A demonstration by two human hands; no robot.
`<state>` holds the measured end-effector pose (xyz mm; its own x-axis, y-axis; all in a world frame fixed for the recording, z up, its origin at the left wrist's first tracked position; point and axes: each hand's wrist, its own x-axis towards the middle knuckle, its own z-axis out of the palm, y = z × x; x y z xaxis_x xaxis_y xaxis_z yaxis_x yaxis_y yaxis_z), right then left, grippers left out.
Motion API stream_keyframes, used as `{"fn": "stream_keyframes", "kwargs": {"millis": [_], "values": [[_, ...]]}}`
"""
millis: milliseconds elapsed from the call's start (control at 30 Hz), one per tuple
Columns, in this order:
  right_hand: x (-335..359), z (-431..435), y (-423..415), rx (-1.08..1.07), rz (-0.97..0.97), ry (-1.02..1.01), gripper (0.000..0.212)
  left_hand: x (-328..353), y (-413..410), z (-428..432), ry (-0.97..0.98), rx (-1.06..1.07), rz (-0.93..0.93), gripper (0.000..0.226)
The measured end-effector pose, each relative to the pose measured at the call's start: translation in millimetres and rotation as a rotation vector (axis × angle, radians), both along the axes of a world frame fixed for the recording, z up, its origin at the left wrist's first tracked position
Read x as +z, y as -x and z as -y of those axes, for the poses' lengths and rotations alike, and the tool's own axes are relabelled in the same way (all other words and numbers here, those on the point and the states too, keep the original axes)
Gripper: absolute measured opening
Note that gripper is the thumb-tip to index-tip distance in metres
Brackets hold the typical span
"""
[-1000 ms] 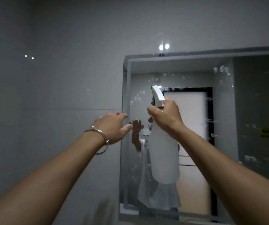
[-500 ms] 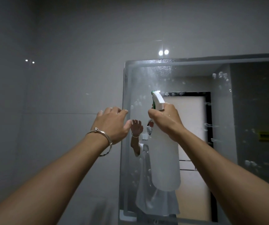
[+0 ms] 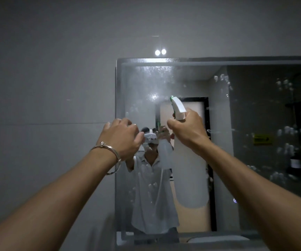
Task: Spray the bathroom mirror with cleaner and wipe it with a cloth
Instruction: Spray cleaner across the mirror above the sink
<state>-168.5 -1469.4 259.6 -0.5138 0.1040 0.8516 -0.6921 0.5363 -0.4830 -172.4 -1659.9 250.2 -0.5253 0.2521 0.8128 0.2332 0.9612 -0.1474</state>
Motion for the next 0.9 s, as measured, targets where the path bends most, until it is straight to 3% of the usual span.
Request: {"fn": "stream_keyframes", "kwargs": {"millis": [267,333,433,600,733,900], "values": [[-6.1,-40.9,-14.3,-0.049,-0.059,0.136,0.007,-7.9,12.9,-42.8,-0.002,-0.129,0.051,0.041],[-2.8,-54.1,-19.6,-0.107,-0.091,0.114,0.017,-5.4,8.5,-57.8,-0.007,-0.138,0.047,0.043],[-2.0,-83.7,-27.5,-0.175,-0.092,0.056,0.010,0.4,-4.4,-82.6,0.005,-0.142,0.020,0.044],[-6.9,-154.2,-49.3,-0.074,-0.057,0.091,0.011,0.1,-27.1,-142.3,-0.001,-0.102,-0.005,0.044],[-1.3,-212.7,-65.0,-0.028,-0.036,0.145,0.022,-7.0,-39.7,-208.8,0.013,-0.080,0.007,0.045],[-10.1,-267.7,-72.8,-0.109,-0.064,0.054,0.030,-7.2,-52.2,-263.7,-0.006,-0.043,-0.019,0.047]]}}
